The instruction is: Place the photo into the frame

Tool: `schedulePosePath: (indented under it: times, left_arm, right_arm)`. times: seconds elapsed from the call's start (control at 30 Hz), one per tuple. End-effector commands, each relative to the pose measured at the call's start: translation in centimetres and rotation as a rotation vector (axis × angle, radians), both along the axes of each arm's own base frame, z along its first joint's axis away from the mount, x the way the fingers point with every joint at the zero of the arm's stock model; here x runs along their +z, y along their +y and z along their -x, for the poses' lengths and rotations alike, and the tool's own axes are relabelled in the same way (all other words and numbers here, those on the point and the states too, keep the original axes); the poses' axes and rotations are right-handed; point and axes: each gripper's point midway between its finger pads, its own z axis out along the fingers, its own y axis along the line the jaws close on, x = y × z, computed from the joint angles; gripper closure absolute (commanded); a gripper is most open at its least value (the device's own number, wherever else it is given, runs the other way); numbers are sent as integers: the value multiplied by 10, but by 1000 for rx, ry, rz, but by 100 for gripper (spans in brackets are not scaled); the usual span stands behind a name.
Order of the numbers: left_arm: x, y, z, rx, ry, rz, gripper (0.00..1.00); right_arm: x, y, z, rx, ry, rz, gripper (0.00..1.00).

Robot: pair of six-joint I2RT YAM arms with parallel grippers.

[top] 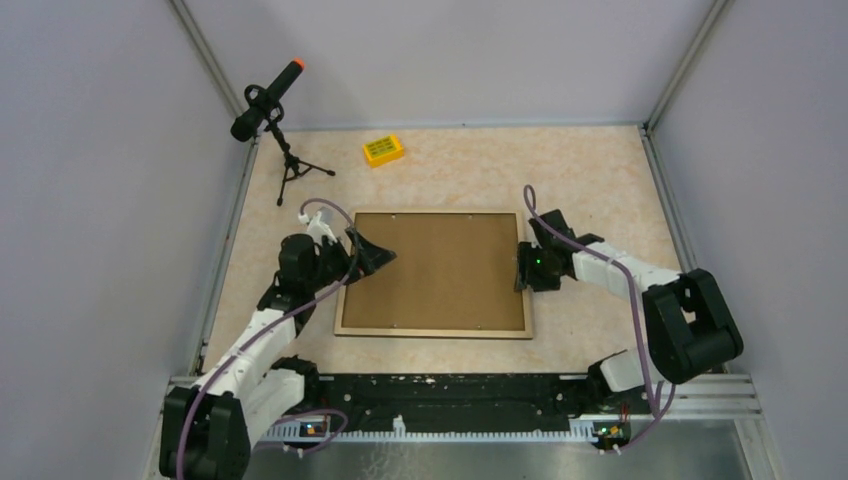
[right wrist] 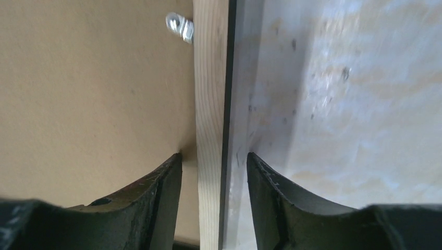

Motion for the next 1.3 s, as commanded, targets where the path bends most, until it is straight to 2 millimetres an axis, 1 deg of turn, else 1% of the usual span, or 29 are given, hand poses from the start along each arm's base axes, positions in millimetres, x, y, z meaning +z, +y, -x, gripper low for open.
schedulePosePath:
  times: [0.0,0.1,0.17,0.23,0.33,0.4,0.43,0.53,0.6,0.63,0.7,0.73,0.77,0.8,0.87,0.93,1.03,1.1,1.17,1.2,1.27]
  left_arm:
    - [21,-39,35,-190,-39,42,1]
    - [22,-62,58,-270,-65,18,1]
    - [25,-73,70,-333,-92,-2,1]
    - [30,-79,77,-385,-116,-33,1]
    - [36,-83,85,-433,-115,-73,1]
    - [47,-89,90,-470,-136,-56,1]
    - [53,-92,92,-489,-146,-38,1]
    - [66,-98,97,-512,-163,12,1]
    - [65,-98,95,-499,-157,13,1]
    - [61,-96,93,-481,-142,2,2]
    - [49,-90,87,-434,-105,-40,1]
    - [42,-87,85,-413,-88,-62,1]
    - [36,-85,84,-403,-74,-76,2]
    - [29,-84,85,-402,-61,-86,2]
    - [20,-85,88,-417,-50,-87,2]
    - [14,-86,92,-437,-35,-82,2]
    - [7,-86,93,-445,-19,-92,2]
    - [2,-85,92,-447,-16,-106,2]
    - [3,-84,87,-432,-30,-122,2]
    - [5,-82,84,-418,-45,-130,2]
    - [11,-77,77,-361,-65,-145,2]
  right_arm:
    - [5,13,12,-56,-41,-100,52]
    - [-4,5,22,-69,-14,-54,54]
    - [-8,3,29,-67,2,-33,57]
    - [-9,6,34,-53,1,-27,59]
    - [-12,8,40,-47,-4,-19,60]
    - [-16,8,44,-48,3,-17,61]
    - [-18,4,43,-58,-1,1,61]
    - [-21,-2,42,-70,-17,33,62]
    - [-22,-4,41,-69,-31,37,63]
    - [-23,-2,40,-65,-35,33,66]
    - [-25,-1,38,-60,-33,35,78]
    - [-23,-1,36,-60,-42,38,84]
    - [-21,-1,34,-56,-57,36,87]
    - [-18,1,31,-53,-78,26,89]
    - [-10,2,25,-54,-114,20,95]
    - [0,0,14,-60,-151,44,100]
    - [7,-7,-5,-70,-170,112,100]
    - [10,-6,-19,-52,-202,114,100]
    - [21,0,-34,-25,-262,75,100]
    - [28,-2,-42,-36,-285,77,100]
    - [42,-9,-58,-55,-307,89,96]
